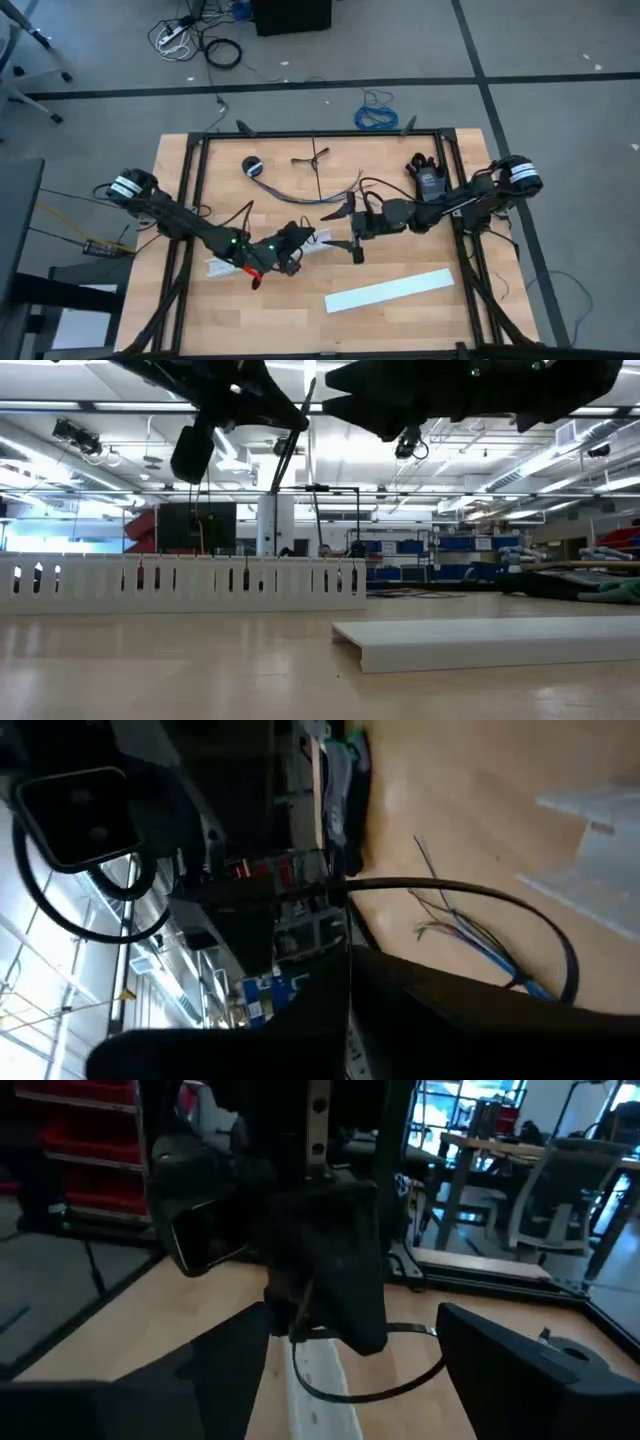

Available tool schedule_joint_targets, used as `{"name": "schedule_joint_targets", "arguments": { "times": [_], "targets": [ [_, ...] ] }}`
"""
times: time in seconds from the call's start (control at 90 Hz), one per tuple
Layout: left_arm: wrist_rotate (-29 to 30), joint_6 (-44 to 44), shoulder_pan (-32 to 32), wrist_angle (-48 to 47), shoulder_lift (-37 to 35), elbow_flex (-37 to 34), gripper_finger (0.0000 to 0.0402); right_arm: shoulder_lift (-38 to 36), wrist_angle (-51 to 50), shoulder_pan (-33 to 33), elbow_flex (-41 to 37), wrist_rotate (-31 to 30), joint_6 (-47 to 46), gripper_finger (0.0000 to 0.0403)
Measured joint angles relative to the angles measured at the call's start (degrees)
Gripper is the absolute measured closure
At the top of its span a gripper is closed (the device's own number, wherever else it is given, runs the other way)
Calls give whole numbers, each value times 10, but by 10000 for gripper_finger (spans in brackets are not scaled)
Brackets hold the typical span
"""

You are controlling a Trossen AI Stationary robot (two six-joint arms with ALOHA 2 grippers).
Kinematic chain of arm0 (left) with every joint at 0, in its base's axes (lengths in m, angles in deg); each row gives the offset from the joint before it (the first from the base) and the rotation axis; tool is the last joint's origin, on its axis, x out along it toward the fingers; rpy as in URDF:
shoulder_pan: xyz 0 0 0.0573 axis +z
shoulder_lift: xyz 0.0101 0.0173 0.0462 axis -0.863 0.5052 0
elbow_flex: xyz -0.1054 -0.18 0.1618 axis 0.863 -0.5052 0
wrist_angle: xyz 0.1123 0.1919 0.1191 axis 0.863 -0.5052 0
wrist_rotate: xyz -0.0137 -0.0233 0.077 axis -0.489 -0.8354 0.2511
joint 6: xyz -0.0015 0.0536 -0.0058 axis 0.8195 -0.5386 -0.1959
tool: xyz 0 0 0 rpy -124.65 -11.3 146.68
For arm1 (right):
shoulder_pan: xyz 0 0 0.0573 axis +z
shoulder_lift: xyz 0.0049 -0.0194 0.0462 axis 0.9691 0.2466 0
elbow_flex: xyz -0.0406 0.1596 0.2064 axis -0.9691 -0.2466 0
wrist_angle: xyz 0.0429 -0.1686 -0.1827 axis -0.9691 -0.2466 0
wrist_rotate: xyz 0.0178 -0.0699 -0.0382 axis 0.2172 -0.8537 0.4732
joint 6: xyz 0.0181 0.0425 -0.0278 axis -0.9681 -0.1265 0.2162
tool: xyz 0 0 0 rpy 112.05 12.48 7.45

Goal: Ziptie cables
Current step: Insert the black zip tie into the locking head

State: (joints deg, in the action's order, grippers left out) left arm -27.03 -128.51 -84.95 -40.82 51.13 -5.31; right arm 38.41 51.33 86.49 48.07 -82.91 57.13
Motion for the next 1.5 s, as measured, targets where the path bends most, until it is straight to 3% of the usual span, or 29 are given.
{"name": "schedule_joint_targets", "arguments": {
  "times": [0.656,1.167,1.5],
  "targets": [
    [-64,16,44,27,0,0,402,0,16,-1,0,13,-14,211],
    [-67,17,47,41,0,0,401,0,21,-2,0,8,9,393],
    [-73,53,47,5,0,1,402,0,33,0,0,-7,31,402]
  ]
}}
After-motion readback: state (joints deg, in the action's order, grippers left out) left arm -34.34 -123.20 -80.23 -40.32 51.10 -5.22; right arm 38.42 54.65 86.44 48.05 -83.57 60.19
